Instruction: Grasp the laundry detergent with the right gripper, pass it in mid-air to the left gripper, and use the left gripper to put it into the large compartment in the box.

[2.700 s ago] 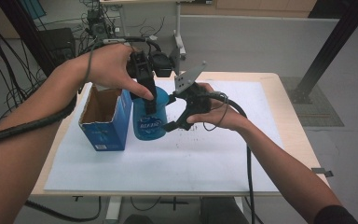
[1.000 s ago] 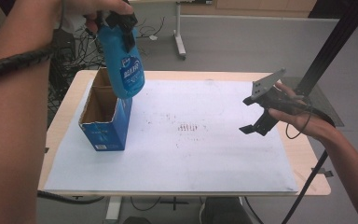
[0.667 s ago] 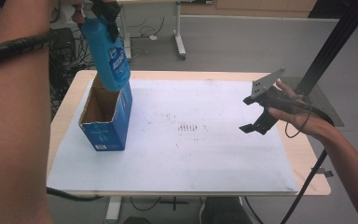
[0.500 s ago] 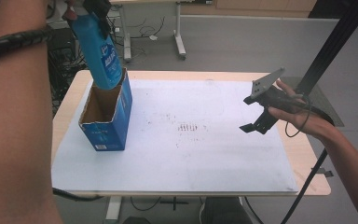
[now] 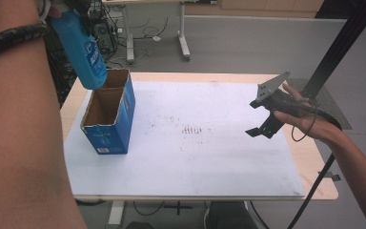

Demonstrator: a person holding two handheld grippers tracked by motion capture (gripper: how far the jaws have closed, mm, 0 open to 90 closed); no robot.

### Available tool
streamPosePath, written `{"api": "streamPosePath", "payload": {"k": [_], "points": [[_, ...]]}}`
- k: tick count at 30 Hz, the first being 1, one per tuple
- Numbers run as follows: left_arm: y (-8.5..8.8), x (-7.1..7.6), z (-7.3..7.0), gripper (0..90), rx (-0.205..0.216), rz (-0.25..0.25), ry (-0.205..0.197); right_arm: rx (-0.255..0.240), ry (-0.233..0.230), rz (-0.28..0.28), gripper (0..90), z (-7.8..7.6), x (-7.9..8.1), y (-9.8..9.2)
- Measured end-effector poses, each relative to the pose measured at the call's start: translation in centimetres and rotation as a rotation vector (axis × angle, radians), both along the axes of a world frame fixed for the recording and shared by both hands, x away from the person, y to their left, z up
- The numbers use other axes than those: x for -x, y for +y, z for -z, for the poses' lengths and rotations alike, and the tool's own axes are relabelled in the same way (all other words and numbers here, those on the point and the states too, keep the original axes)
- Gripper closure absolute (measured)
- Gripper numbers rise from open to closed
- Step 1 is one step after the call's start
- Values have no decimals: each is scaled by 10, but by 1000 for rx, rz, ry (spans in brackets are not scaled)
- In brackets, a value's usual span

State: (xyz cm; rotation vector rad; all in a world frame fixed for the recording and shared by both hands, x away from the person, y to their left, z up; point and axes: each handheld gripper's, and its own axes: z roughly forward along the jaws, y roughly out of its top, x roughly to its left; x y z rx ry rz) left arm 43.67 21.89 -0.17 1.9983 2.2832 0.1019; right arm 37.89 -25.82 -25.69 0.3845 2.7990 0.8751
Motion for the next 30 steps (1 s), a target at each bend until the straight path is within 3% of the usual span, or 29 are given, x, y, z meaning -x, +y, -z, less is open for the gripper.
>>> {"api": "streamPosePath", "payload": {"k": [6,14,30], "points": [[5,0,3,372,2,-26,-9,1,0,9,2,1,1,-3],[7,-2,11,372,0,-25,2,8,5,7,2,4,0,-2],[14,-8,48,372,15,-24,20,13,10,16,2,8,3,-8]]}}
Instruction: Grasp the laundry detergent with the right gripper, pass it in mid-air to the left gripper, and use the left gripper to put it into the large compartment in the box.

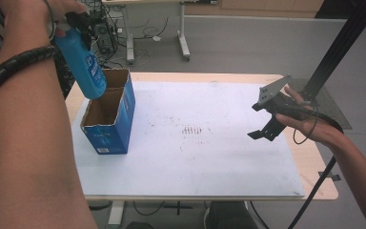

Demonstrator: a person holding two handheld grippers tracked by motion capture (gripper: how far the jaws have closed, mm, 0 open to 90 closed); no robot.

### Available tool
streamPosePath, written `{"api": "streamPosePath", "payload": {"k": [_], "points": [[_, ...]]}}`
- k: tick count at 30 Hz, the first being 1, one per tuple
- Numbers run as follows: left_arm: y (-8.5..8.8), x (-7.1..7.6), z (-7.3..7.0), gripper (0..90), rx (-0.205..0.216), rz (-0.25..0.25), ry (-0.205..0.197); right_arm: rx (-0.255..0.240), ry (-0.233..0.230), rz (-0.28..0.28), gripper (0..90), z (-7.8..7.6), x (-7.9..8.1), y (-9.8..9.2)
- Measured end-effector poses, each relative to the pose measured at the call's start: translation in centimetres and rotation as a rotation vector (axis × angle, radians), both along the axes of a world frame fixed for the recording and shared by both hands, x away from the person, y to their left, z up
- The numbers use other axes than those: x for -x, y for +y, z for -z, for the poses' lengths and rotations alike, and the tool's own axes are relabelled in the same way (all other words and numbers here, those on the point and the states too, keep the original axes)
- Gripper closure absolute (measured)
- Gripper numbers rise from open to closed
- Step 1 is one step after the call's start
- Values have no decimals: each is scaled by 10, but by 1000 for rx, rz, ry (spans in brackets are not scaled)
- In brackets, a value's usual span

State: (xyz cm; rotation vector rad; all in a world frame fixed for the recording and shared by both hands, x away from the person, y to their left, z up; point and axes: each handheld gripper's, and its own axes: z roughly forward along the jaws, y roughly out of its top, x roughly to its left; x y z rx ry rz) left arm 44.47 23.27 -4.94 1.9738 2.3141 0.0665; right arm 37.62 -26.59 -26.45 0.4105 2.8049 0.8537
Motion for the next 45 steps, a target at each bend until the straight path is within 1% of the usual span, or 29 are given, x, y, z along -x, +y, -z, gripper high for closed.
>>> {"api": "streamPosePath", "payload": {"k": [7,11,18,24,25,30,31,34,40,42,45], "points": [[2,-3,20,372,12,-1,11,0,-4,5,2,-1,1,-2],[4,-5,32,372,9,4,18,2,-5,6,2,0,2,-3],[5,-7,49,372,10,4,14,7,-7,10,2,1,1,-4],[5,-8,63,372,9,5,22,8,-6,10,2,2,2,-4],[5,-8,65,372,9,9,18,9,-5,10,2,2,2,-4],[7,-7,77,372,23,9,6,15,-16,12,2,2,2,-5],[7,-8,80,373,24,8,11,16,-20,13,2,2,2,-5],[5,-8,89,373,16,17,18,20,-28,19,2,2,2,-6],[3,-9,112,372,26,28,30,18,-27,19,2,3,3,-6],[2,-9,119,372,20,35,36,21,-24,19,2,4,3,-6],[0,-10,128,372,5,38,29,23,-22,18,2,5,3,-6]]}}
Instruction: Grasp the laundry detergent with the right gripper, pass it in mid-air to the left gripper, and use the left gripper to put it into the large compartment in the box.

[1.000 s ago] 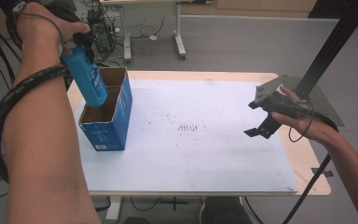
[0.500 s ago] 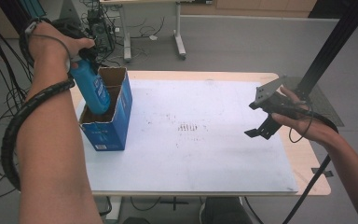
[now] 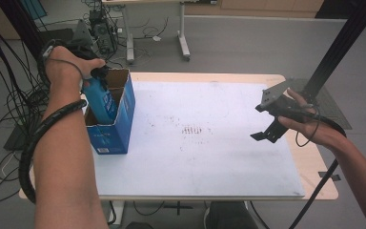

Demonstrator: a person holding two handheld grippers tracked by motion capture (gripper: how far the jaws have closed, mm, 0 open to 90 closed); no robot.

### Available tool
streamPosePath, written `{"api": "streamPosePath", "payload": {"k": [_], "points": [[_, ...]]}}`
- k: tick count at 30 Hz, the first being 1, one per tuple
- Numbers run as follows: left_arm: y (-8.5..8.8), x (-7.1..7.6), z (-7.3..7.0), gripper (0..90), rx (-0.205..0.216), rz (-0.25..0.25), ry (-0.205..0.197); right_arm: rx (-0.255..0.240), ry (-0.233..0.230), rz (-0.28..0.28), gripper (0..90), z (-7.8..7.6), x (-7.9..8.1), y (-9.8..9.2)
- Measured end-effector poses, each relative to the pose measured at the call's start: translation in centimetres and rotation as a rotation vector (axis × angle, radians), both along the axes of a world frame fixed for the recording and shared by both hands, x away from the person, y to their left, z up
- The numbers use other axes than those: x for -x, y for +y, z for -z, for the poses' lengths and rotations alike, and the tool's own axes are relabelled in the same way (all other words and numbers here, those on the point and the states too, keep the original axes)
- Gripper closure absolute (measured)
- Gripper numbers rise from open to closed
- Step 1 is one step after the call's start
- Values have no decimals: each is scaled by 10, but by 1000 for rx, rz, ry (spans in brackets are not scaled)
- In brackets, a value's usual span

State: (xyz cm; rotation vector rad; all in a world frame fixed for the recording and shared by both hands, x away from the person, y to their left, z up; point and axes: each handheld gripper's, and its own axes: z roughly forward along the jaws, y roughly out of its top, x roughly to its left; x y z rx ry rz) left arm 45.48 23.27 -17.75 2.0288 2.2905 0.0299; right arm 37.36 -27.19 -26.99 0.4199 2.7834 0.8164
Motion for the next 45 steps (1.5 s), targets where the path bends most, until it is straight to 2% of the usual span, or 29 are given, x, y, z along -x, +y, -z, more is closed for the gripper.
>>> {"api": "streamPosePath", "payload": {"k": [6,9,14,25,45], "points": [[1,0,21,372,7,-2,13,14,-1,-1,2,3,-2,1],[0,-1,31,372,-9,2,3,14,2,-1,2,4,-2,1],[-2,-2,48,372,-25,12,14,16,6,-4,2,7,-2,2],[-2,-4,72,372,-20,20,18,24,17,-6,2,12,-4,5],[-5,-9,93,372,-37,49,19,38,26,-10,2,16,-7,9]]}}
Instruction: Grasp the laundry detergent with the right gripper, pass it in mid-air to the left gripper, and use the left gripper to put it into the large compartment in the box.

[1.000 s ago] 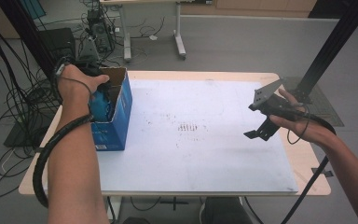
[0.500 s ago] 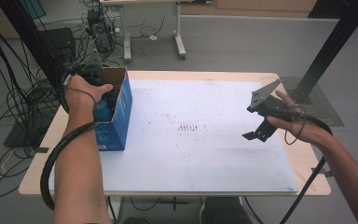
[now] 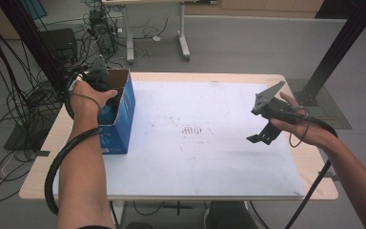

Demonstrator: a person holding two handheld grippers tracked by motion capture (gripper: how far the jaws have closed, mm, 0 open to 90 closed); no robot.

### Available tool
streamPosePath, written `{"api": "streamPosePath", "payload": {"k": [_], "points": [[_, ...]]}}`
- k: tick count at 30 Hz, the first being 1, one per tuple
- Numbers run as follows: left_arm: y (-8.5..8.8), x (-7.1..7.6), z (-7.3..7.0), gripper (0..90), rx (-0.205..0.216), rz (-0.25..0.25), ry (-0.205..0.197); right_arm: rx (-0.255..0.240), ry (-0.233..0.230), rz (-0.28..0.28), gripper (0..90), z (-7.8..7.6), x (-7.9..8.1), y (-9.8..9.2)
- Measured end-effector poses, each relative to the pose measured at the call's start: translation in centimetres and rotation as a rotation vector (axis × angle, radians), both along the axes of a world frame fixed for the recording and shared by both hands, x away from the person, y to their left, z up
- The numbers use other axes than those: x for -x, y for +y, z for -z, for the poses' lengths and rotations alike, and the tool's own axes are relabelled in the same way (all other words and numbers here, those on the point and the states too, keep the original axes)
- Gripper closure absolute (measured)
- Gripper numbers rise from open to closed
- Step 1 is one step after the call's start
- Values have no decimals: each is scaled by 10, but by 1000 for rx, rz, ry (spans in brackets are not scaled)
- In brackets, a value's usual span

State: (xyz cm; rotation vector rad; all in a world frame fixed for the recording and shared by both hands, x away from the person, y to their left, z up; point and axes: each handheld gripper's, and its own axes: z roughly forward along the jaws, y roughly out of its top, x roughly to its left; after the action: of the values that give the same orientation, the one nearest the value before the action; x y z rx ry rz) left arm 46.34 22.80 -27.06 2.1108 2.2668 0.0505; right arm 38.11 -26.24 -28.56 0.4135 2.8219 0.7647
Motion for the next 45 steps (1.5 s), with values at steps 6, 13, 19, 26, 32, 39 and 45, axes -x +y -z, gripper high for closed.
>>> {"api": "streamPosePath", "payload": {"k": [6,13,19,26,32,39,45], "points": [[0,1,0,371,1,3,3,-2,0,-4,2,0,1,2],[2,2,0,370,7,-2,-2,-5,-4,-2,2,-2,0,2],[3,2,1,370,9,-4,-4,1,-4,-4,2,-3,1,2],[3,1,1,370,8,-4,-5,6,-6,-5,2,-5,0,2],[2,1,1,369,7,-2,-2,10,-9,-8,2,-6,-2,4],[4,1,1,369,13,-5,-4,19,-10,-13,2,-6,-3,6],[4,1,1,368,12,-4,-6,20,-11,-13,2,-8,-2,5]]}}
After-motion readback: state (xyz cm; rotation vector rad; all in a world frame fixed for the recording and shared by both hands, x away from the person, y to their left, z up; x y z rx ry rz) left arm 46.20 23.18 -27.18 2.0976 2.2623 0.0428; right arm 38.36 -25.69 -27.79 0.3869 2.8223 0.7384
